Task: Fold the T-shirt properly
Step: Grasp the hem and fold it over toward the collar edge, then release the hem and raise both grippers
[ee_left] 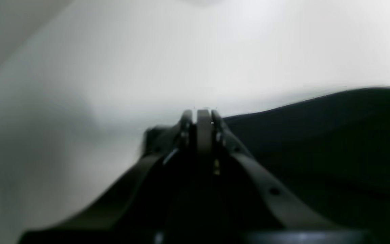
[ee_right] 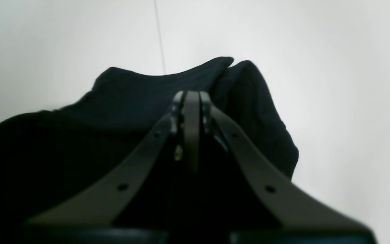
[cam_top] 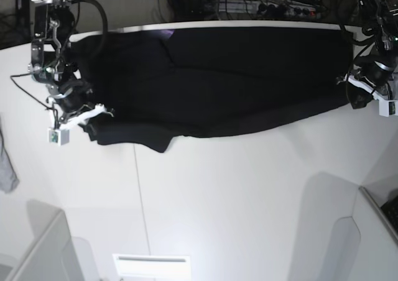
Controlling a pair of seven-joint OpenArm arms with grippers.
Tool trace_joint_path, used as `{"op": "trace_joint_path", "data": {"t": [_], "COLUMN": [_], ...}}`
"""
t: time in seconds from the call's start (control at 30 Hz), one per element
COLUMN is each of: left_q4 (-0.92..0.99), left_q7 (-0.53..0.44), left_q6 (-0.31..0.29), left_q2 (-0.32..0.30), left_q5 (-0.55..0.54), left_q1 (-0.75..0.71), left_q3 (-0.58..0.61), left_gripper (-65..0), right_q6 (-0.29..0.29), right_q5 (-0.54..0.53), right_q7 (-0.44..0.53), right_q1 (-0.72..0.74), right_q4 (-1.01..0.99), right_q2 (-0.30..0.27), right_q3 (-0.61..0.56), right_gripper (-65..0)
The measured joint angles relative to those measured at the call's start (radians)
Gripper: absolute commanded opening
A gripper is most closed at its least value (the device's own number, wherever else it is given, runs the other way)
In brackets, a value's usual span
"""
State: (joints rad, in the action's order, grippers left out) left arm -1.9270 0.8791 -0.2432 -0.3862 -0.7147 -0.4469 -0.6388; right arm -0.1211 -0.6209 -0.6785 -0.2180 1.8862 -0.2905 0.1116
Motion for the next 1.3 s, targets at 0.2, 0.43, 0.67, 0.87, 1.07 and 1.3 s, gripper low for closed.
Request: {"op": "trace_joint_path", "data": {"t": [0.2, 0.43, 0.67, 0.87, 1.07, 1.3], "left_q4": [0.000, -0.005, -0.007, -0.008, -0.008, -0.008], "left_q7": [0.000, -0.001, -0.001, -0.003, -0.003, -0.003], "left_q6": [-0.001, -0.001, -0.001, -0.001, -0.001, -0.001], "left_q2": [-0.002, -0.027, -0.047, -0.047, -0.046, -0.048], "left_q5": [-0.002, -0.007, -0.013, -0.010, -0.002, -0.002], "left_q1": [-0.019, -0.053, -0.071, -0.074, -0.083, -0.083], "left_q3": [0.001, 0.001, 0.001, 0.001, 0.001, 0.001], "left_gripper": [-65.0, -65.0, -65.0, -65.0, -65.0, -65.0], "right_q6": [0.000, 0.000, -0.003, -0.002, -0.002, 0.001], "right_q5": [-0.001, 0.000, -0.001, -0.001, -0.001, -0.002], "right_q7": [0.000, -0.001, -0.046, -0.051, -0.042, -0.040], "right_q1": [-0.060, -0.080, -0.085, -0.127, -0.154, -0.190], "right_q4": [0.025, 0.069, 0.091, 0.098, 0.106, 0.120], "right_q2": [0.000, 0.000, 0.002, 0.005, 0.029, 0.081], "right_q3": [0.000, 0.001, 0.069, 0.077, 0.083, 0.132], "right_gripper": [-65.0, -65.0, -65.0, -65.0, -65.0, -65.0]}}
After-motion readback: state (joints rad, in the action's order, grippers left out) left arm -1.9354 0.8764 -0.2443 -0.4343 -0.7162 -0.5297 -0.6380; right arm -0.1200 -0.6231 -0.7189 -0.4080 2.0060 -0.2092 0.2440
